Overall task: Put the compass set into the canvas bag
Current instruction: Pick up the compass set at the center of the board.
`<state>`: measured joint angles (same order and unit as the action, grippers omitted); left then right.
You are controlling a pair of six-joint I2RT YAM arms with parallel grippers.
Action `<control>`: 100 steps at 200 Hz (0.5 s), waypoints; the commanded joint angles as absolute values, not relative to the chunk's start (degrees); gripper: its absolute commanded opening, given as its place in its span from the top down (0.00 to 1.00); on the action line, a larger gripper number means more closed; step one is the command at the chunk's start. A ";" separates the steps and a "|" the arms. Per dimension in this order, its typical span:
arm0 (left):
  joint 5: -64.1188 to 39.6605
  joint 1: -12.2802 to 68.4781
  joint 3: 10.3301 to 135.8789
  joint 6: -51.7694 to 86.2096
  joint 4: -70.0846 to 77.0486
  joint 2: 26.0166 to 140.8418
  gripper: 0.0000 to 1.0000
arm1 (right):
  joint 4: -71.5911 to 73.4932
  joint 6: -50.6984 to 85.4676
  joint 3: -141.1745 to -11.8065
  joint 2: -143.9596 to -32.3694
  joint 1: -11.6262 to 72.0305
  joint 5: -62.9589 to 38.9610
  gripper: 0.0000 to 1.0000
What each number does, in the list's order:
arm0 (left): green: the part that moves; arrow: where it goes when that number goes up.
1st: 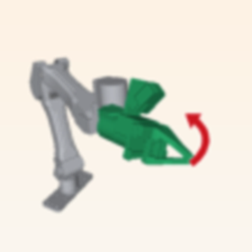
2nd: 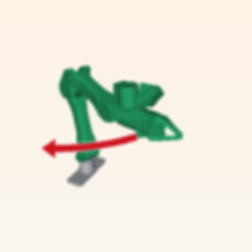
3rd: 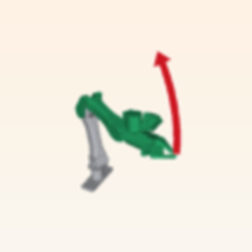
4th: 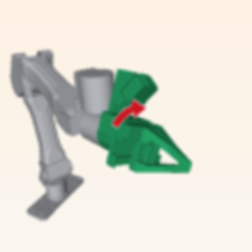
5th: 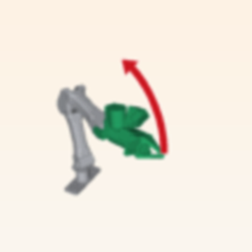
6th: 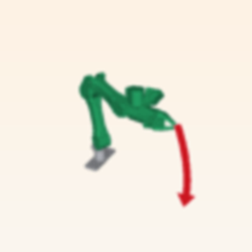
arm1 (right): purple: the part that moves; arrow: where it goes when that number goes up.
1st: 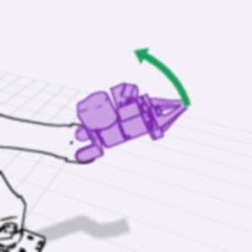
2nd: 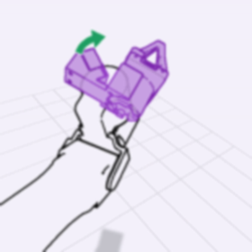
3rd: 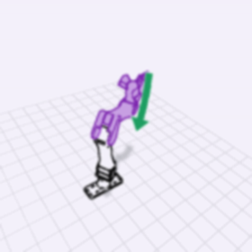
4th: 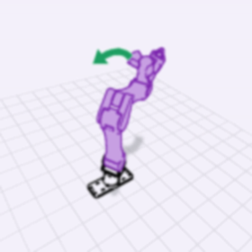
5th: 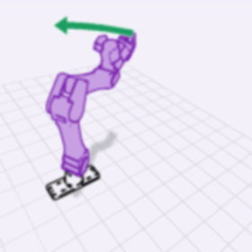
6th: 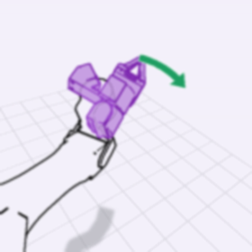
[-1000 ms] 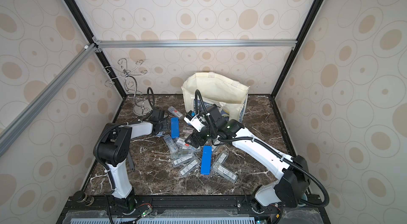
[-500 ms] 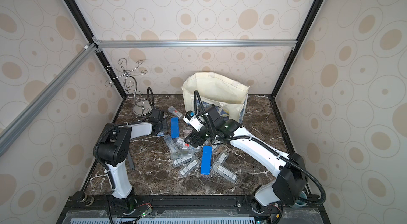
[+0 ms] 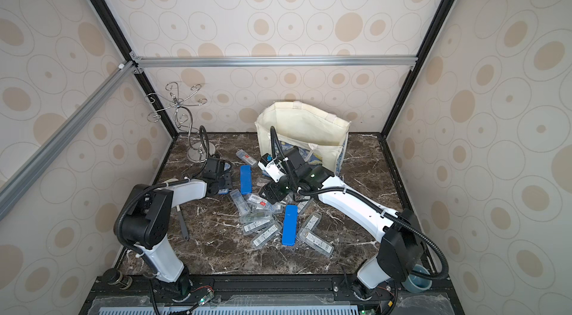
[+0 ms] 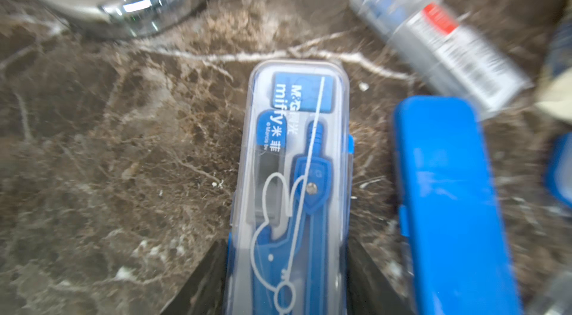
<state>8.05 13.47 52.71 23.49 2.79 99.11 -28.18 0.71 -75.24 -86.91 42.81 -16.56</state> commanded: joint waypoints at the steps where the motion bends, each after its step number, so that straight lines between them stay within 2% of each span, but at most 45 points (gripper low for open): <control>1: 4.43 13.10 50.13 22.09 8.47 93.49 0.48 | -26.70 2.81 -77.41 -87.37 43.19 -14.78 0.23; 100: -22.03 15.62 28.94 26.65 39.81 72.09 0.47 | -26.50 10.38 -87.33 -90.62 43.16 -9.14 0.26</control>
